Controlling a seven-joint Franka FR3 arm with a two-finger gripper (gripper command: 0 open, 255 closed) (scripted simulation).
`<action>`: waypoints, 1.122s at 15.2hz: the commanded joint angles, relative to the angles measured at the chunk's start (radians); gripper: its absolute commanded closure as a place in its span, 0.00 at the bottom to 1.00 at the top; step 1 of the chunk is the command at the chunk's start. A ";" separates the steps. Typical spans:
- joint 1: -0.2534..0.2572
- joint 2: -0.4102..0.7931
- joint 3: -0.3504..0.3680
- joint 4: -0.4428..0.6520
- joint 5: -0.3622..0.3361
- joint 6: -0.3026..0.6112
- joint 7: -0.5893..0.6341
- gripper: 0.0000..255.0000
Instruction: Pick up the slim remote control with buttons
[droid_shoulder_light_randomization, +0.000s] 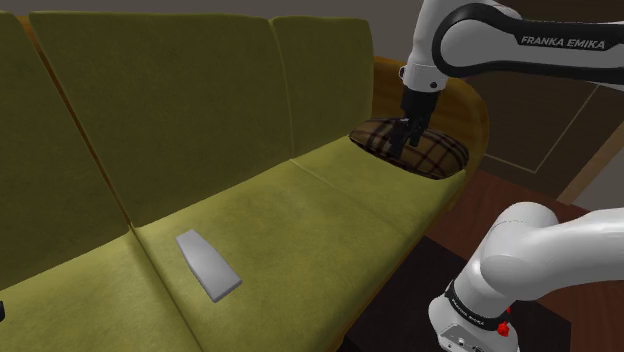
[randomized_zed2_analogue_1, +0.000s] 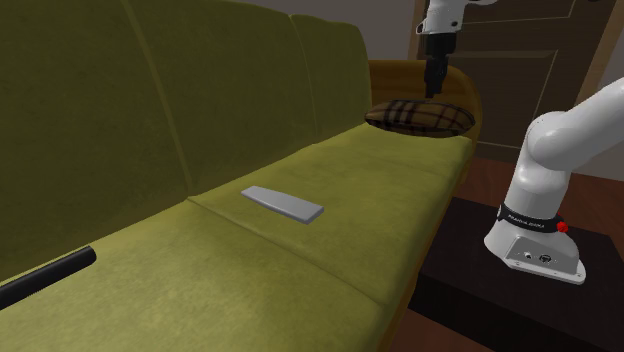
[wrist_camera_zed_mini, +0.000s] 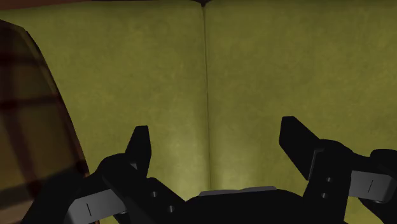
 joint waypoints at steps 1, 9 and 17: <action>0.000 0.000 0.000 0.000 0.000 0.000 0.000 0.00; 0.066 0.131 0.153 0.004 0.106 0.129 0.169 0.00; 0.113 0.330 0.298 0.085 0.162 0.257 0.333 0.00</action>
